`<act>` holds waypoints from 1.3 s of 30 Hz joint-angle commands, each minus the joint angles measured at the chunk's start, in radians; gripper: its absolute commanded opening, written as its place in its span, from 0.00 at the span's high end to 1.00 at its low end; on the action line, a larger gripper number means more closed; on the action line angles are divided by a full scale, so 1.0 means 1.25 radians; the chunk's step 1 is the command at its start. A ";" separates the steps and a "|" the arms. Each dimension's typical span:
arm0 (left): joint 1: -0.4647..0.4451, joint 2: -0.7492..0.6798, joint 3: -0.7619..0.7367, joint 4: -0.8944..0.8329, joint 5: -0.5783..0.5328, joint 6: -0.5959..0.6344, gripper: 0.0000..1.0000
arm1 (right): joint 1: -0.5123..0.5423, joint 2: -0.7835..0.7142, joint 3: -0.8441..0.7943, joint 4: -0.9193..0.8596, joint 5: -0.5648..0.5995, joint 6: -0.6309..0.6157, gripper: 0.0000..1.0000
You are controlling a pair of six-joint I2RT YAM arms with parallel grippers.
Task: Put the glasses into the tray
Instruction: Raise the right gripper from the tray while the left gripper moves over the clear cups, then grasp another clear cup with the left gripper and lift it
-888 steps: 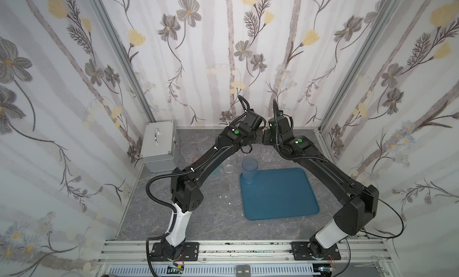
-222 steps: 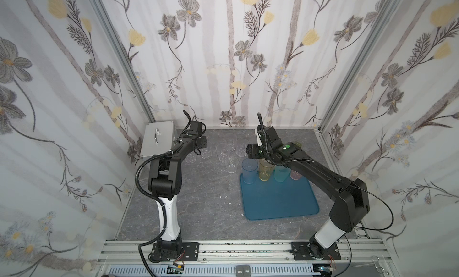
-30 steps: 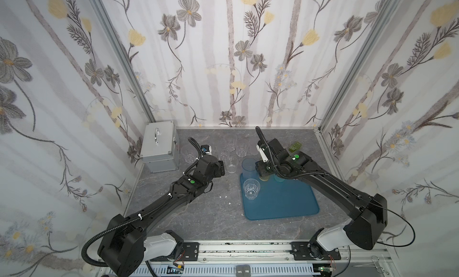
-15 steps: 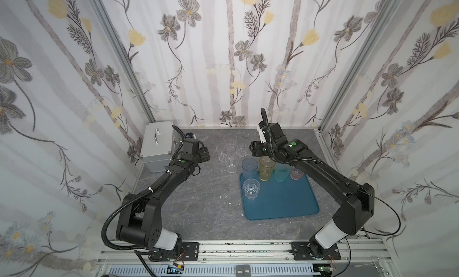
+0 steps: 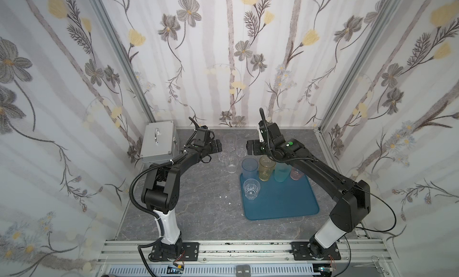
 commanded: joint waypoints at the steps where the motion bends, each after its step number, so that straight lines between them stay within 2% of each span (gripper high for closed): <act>1: 0.000 0.026 0.021 0.011 0.005 -0.006 0.19 | -0.006 0.002 0.011 -0.009 0.122 0.044 0.00; 6: -0.005 0.047 0.037 0.011 -0.001 -0.005 0.31 | -0.053 0.014 0.023 -0.033 0.030 0.044 0.00; 10: -0.007 0.065 0.043 0.011 -0.006 -0.008 0.40 | -0.055 -0.012 -0.003 0.001 0.022 0.049 0.01; 15: -0.021 0.087 0.058 0.011 -0.015 -0.004 0.51 | -0.055 -0.022 -0.021 0.029 -0.023 0.065 0.06; 23: -0.032 0.092 0.059 0.007 -0.044 -0.003 0.79 | -0.052 -0.025 -0.036 0.039 -0.072 0.069 0.08; 28: -0.034 0.062 0.023 -0.004 -0.090 0.012 0.92 | -0.049 -0.028 -0.038 0.039 -0.076 0.071 0.08; 39: -0.035 -0.037 -0.051 -0.025 -0.115 0.016 0.99 | -0.016 -0.024 -0.033 0.049 -0.075 0.073 0.11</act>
